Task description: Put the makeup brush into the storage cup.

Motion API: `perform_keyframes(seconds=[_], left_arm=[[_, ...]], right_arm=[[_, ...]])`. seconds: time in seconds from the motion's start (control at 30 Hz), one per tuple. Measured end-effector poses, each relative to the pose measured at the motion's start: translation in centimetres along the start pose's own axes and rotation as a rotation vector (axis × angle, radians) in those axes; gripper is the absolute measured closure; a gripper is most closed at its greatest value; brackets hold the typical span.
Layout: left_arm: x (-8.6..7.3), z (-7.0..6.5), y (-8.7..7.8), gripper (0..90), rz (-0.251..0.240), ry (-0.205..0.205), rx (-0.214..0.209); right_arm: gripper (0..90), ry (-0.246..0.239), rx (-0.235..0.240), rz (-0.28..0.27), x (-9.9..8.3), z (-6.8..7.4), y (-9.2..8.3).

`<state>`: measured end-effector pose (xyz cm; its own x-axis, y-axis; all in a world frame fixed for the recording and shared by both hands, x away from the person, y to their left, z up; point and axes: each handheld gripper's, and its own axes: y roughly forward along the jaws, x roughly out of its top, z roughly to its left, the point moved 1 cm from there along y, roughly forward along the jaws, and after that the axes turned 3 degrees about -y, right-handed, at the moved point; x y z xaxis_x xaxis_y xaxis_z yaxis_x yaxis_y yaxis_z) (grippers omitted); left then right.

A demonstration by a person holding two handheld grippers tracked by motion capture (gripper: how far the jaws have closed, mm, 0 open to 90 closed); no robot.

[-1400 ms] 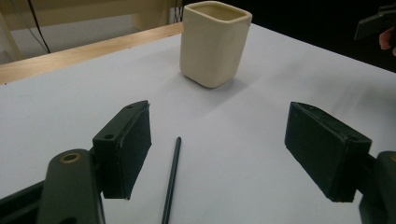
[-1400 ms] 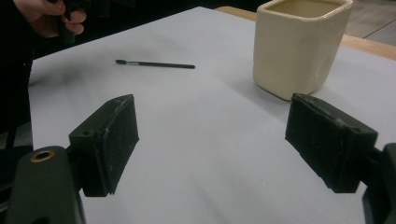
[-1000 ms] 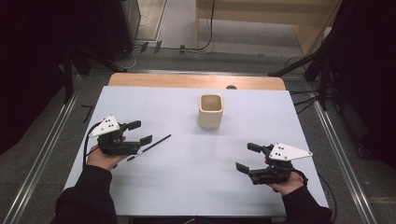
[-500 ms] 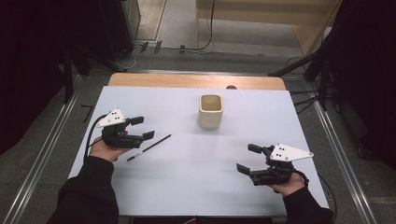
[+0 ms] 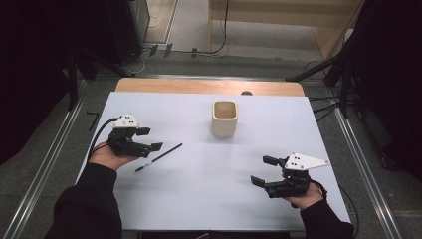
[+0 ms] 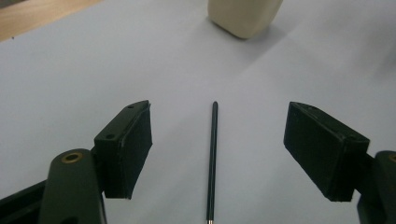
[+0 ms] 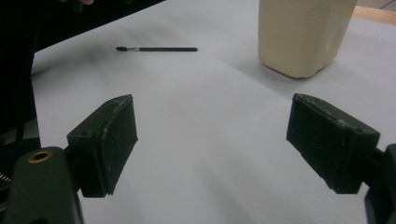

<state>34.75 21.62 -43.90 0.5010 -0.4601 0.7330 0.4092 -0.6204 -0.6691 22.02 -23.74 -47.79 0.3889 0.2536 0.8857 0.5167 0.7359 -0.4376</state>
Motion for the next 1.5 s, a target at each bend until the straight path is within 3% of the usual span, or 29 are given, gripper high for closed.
perform_keyframes(seconds=[0.03,0.23,0.47,0.57,0.63,0.93,1.0,1.23,1.5], left_arm=[[0.2,0.0,0.0,23.8,0.034,0.009,0.016],[0.5,-0.1,0.0,23.8,0.097,0.019,0.033],[1.1,-0.2,0.1,23.9,0.182,0.072,0.029],[1.6,-0.2,0.4,24.1,0.230,0.077,0.039],[1.9,-0.1,0.6,24.2,0.275,0.074,0.037],[2.2,-0.2,1.5,26.0,0.383,0.105,0.042],[2.3,-0.4,1.6,25.9,0.395,0.124,0.044],[2.9,-0.4,2.1,26.9,0.449,0.137,0.039],[2.4,-0.1,2.8,26.9,0.515,0.150,0.054]], right_arm=[[17.4,-0.004,0.005,0.003,0.0,0.1,0.0],[17.2,-0.014,0.005,0.022,-0.1,0.2,0.2],[16.6,0.002,0.000,0.035,-0.1,0.1,0.4],[17.1,-0.018,0.009,0.040,-0.1,0.2,0.4],[17.6,-0.007,0.026,0.050,-0.2,0.1,0.5],[17.6,0.007,0.032,0.061,-0.2,-0.1,0.6],[17.5,-0.010,0.030,0.063,-0.2,0.0,0.6],[17.5,-0.011,0.027,0.064,-0.2,0.0,0.6],[17.4,-0.009,0.027,0.072,-0.2,0.1,0.7]])
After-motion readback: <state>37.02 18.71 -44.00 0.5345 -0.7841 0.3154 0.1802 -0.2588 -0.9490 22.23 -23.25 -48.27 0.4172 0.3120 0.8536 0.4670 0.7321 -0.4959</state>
